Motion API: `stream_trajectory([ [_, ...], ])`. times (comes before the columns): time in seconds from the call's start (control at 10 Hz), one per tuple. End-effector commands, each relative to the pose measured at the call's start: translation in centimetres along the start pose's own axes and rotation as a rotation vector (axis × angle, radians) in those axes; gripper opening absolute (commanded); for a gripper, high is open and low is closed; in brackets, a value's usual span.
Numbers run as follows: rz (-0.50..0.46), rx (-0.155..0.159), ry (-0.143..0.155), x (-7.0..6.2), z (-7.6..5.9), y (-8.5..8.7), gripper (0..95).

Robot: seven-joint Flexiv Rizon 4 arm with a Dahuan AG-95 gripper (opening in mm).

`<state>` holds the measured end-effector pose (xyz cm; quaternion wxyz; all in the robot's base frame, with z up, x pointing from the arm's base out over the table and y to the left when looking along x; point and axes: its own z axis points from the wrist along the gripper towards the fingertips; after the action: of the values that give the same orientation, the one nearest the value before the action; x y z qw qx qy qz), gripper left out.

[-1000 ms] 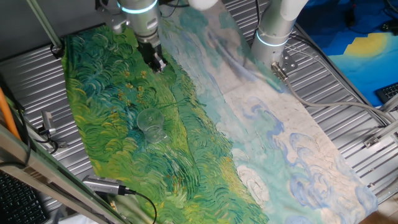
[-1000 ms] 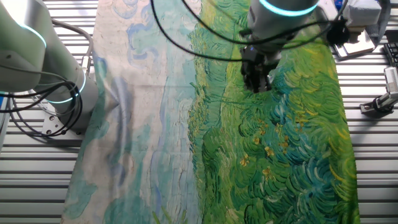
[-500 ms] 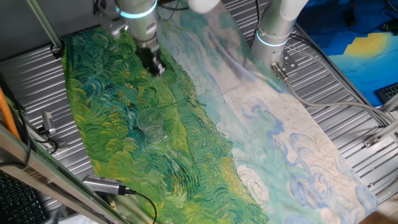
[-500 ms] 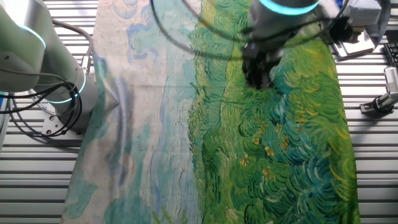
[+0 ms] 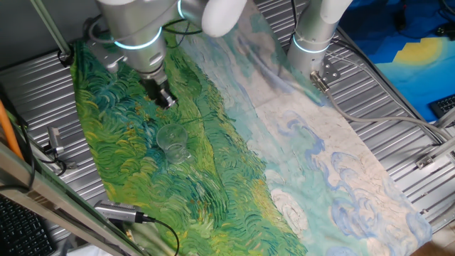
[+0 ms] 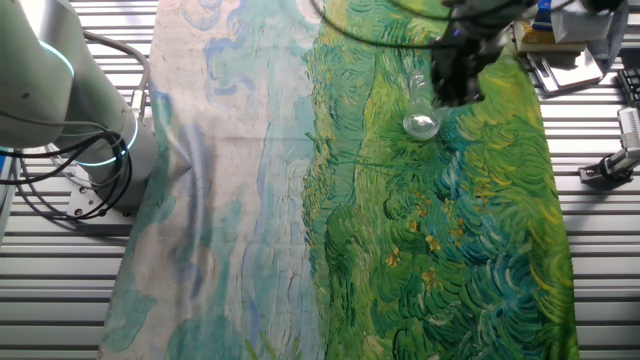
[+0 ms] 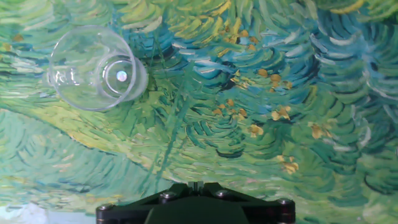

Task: Pick up the cup

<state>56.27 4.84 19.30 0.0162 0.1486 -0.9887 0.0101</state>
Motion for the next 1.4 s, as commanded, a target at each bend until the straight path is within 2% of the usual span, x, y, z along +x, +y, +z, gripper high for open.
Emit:
stream_trajectory([
  [0.1,-0.042,-0.012,-0.007,-1.6,-0.6,0.7,0.0],
  [0.2,-0.048,-0.023,-0.009,-1.9,-0.6,1.0,19.0],
  [0.3,-0.048,-0.042,-0.018,-2.0,-0.4,1.4,19.0],
  [0.4,-0.045,-0.064,-0.026,-2.0,-0.3,1.8,38.0],
  [0.6,-0.041,-0.089,-0.028,-2.2,0.1,2.0,38.0],
  [1.4,-0.021,-0.038,-0.013,-1.8,0.6,1.7,38.0],
])
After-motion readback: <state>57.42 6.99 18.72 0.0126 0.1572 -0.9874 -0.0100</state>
